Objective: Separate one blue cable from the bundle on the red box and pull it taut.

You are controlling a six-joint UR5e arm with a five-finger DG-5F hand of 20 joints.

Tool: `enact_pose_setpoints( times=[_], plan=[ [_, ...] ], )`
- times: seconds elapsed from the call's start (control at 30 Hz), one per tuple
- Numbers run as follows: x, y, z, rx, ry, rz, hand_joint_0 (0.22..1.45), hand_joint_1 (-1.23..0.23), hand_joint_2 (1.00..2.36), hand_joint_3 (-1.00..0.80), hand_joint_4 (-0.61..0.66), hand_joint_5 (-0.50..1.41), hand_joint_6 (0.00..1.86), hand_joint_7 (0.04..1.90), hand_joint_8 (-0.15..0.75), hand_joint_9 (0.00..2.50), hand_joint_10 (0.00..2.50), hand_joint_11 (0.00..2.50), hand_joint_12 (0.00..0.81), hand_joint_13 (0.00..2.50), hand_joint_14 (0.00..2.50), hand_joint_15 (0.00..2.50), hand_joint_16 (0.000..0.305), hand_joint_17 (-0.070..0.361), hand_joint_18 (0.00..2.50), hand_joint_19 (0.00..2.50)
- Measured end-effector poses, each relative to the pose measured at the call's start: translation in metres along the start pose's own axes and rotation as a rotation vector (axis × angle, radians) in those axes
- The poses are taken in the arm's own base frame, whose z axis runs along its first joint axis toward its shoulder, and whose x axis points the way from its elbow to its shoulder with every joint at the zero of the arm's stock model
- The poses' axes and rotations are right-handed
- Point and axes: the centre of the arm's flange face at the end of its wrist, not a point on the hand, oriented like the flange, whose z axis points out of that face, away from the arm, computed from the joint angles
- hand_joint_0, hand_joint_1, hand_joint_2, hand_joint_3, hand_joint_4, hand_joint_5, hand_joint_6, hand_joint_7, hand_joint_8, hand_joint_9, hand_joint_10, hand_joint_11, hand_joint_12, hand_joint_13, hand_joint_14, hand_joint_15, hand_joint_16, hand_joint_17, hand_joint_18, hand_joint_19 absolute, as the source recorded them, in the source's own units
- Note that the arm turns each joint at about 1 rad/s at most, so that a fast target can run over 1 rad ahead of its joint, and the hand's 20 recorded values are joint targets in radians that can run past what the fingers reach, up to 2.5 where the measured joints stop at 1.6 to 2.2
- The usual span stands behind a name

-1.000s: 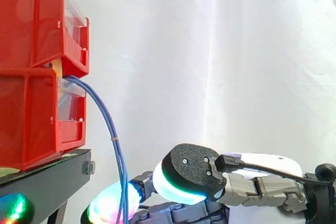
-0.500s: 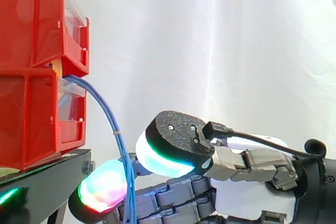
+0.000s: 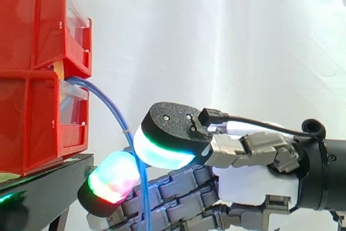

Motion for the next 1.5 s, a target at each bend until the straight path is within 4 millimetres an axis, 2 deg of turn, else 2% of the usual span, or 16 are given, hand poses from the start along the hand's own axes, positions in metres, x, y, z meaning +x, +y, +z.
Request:
enact_pose_setpoints(
  times=[0.37,0.7,0.9,1.23,1.5],
  plan=[
    [-0.007,0.002,-0.007,0.058,0.018,-0.018,0.59,-0.74,1.0,-0.5,0.26,-0.08,0.5,1.31,0.292,0.58,0.0,0.17,0.372,0.57,0.01,0.26,0.054,0.121,0.52,0.51],
    [-0.019,0.026,-0.007,0.046,0.01,-0.019,0.58,-0.72,1.0,-0.5,0.26,-0.08,0.5,1.31,0.298,0.6,0.0,0.18,0.373,0.59,0.01,0.27,0.054,0.122,0.54,0.52],
    [-0.021,0.03,-0.009,0.054,0.01,-0.023,0.58,-0.71,1.0,-0.5,0.26,-0.08,0.5,1.32,0.3,0.61,0.0,0.19,0.373,0.6,0.01,0.27,0.054,0.122,0.55,0.52],
    [-0.031,0.046,-0.01,0.051,0.001,-0.022,0.56,-0.67,1.0,-0.5,0.28,-0.09,0.5,1.22,0.303,0.62,0.01,0.19,0.379,0.6,0.01,0.28,0.055,0.124,0.56,0.53],
    [-0.039,0.047,-0.011,0.07,-0.006,-0.028,0.55,-0.62,1.0,-0.5,0.29,-0.09,0.5,1.18,0.305,0.62,0.0,0.19,0.383,0.61,0.01,0.28,0.056,0.126,0.56,0.54]
  ],
)
